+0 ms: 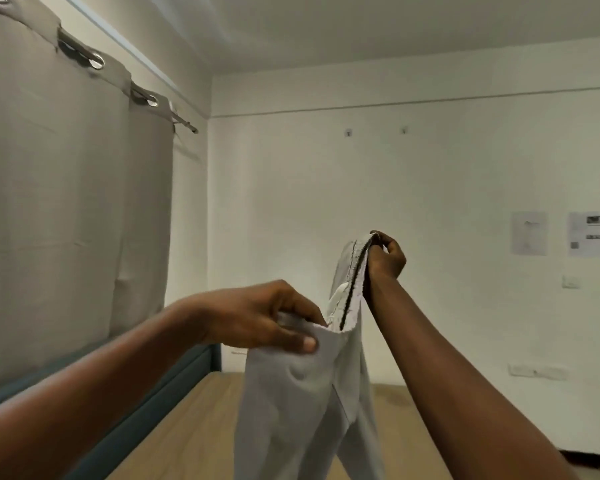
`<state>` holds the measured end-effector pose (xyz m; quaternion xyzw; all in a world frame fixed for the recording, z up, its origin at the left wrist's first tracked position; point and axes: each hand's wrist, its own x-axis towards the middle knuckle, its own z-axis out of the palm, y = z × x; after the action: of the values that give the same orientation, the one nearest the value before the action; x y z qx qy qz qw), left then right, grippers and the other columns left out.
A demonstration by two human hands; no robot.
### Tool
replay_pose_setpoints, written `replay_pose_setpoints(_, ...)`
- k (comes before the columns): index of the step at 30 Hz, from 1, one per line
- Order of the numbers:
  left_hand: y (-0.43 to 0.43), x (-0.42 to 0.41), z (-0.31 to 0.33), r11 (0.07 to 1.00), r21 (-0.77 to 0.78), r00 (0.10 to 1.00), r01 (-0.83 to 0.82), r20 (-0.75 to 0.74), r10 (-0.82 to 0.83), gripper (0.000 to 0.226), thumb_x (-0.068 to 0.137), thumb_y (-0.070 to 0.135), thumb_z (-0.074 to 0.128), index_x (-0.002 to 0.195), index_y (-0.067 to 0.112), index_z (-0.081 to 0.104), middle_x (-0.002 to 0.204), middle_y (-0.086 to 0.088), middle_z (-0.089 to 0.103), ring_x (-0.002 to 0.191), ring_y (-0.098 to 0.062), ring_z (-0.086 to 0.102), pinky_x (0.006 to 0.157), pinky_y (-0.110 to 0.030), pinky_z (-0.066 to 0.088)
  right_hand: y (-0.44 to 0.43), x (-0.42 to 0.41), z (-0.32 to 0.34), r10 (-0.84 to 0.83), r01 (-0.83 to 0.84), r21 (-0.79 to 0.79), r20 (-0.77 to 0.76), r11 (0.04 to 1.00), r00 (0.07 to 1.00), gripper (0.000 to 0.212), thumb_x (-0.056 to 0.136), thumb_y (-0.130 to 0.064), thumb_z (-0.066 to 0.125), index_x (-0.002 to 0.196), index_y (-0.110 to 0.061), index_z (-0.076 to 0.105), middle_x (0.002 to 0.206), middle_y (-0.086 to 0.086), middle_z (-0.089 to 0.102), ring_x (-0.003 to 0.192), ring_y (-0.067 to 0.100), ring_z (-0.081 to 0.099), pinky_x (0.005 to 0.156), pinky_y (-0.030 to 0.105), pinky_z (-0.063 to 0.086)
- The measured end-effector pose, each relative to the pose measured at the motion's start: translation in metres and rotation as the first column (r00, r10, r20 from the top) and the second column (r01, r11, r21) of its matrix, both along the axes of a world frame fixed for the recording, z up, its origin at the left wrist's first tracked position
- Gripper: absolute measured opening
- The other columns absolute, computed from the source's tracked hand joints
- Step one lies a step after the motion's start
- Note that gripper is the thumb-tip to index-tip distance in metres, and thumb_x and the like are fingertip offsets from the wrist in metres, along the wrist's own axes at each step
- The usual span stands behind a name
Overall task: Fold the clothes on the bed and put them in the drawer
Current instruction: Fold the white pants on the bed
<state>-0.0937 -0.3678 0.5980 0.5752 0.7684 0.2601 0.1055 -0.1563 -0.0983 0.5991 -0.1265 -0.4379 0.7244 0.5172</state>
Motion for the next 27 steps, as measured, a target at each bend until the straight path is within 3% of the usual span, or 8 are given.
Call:
replay_pose_setpoints(5, 0.024, -0.012, -0.04, 0.994, -0.044, 0.993, -0.096, -0.07, 0.092, 0.022, 0.09, 0.019, 0.079, 0.111, 0.025, 0.076, 0.106, 0.009, 0.076, 0.104, -0.013, 0.07, 0.096, -0.034, 0.057, 0.015, 0.002, -0.035, -0.126, 0.143, -0.074, 0.191, 0.987, 0.973, 0.022, 0.095, -0.006, 0.055, 0.092, -0.026, 0.064, 0.117, 0.004, 0.047, 0.086, 0.023, 0.055, 0.068, 0.026, 0.043)
replay_pose_setpoints(7, 0.034, -0.016, -0.058, 0.992, -0.065, 0.992, -0.108, -0.067, 0.104, 0.021, 0.091, 0.02, 0.077, 0.109, 0.031, 0.076, 0.106, 0.013, 0.075, 0.104, -0.009, 0.069, 0.098, -0.036, 0.056, 0.023, 0.004, -0.053, 0.011, 0.026, -0.139, 0.259, 0.99, 0.966, 0.019, 0.097, -0.01, 0.045, 0.105, -0.021, 0.058, 0.113, 0.007, 0.056, 0.077, 0.02, 0.055, 0.063, 0.024, 0.044)
replay_pose_setpoints(10, 0.05, -0.015, -0.093, 0.991, -0.089, 0.99, -0.101, -0.108, 0.091, 0.024, 0.091, 0.022, 0.075, 0.112, 0.034, 0.075, 0.108, 0.019, 0.073, 0.103, -0.001, 0.066, 0.097, -0.026, 0.054, 0.036, 0.008, -0.083, 0.327, -0.237, -0.29, 0.319, 0.927, 0.89, 0.045, 0.106, -0.046, 0.034, 0.127, -0.012, 0.054, 0.117, 0.013, 0.067, 0.093, 0.029, 0.067, 0.09, 0.044, 0.055)
replay_pose_setpoints(12, 0.06, -0.006, -0.118, 0.992, -0.099, 0.991, -0.08, -0.113, 0.068, 0.027, 0.092, 0.021, 0.075, 0.116, 0.032, 0.074, 0.11, 0.019, 0.073, 0.102, 0.003, 0.065, 0.092, -0.016, 0.051, 0.039, 0.011, -0.108, 0.496, -0.409, -0.293, 0.36, 0.864, 0.79, 0.065, 0.094, -0.065, 0.055, 0.119, -0.005, 0.062, 0.106, 0.018, 0.071, 0.089, 0.032, 0.071, 0.085, 0.046, 0.058)
replay_pose_setpoints(15, 0.072, 0.002, -0.156, 0.998, -0.065, 0.99, -0.028, -0.137, 0.018, 0.027, 0.091, 0.02, 0.077, 0.116, 0.028, 0.075, 0.109, 0.015, 0.073, 0.098, 0.001, 0.065, 0.087, -0.014, 0.05, 0.009, 0.032, -0.167, 0.518, -0.598, -0.104, 0.629, 0.795, 0.579, 0.049, 0.072, -0.027, 0.091, 0.105, 0.001, 0.069, 0.097, 0.021, 0.073, 0.078, 0.029, 0.072, 0.07, 0.038, 0.06)
replay_pose_setpoints(19, 0.072, -0.01, -0.203, 0.991, -0.127, 0.993, -0.038, -0.118, 0.023, 0.03, 0.084, 0.024, 0.082, 0.113, 0.028, 0.075, 0.106, 0.012, 0.073, 0.096, -0.006, 0.065, 0.09, -0.03, 0.054, -0.02, 0.054, -0.247, 0.418, -0.622, -0.02, 0.757, 0.783, 0.502, 0.023, 0.074, 0.016, 0.066, 0.087, -0.002, 0.072, 0.09, 0.021, 0.072, 0.079, 0.031, 0.069, 0.084, 0.05, 0.058)
replay_pose_setpoints(25, 0.037, -0.031, -0.247, 0.982, 0.028, 0.923, -0.189, 0.346, 0.168, 0.032, 0.079, 0.009, 0.087, 0.106, 0.018, 0.072, 0.101, -0.002, 0.075, 0.093, -0.013, 0.07, 0.081, -0.028, 0.059, -0.037, 0.082, -0.275, 0.464, -0.805, 0.168, 0.743, 0.569, 0.483, 0.023, 0.088, 0.01, 0.069, 0.104, -0.004, 0.076, 0.096, 0.016, 0.076, 0.086, 0.024, 0.07, 0.081, 0.038, 0.058)
replay_pose_setpoints(27, 0.029, -0.032, -0.26, 0.947, 0.178, 0.926, -0.266, 0.321, 0.2, 0.034, 0.077, 0.01, 0.089, 0.104, 0.018, 0.072, 0.096, 0.0, 0.076, 0.089, -0.012, 0.072, 0.077, -0.029, 0.059, -0.044, 0.086, -0.278, 0.504, -0.857, 0.193, 0.739, 0.478, 0.448, 0.019, 0.092, 0.001, 0.07, 0.11, -0.002, 0.075, 0.105, 0.02, 0.075, 0.09, 0.022, 0.07, 0.081, 0.033, 0.059)
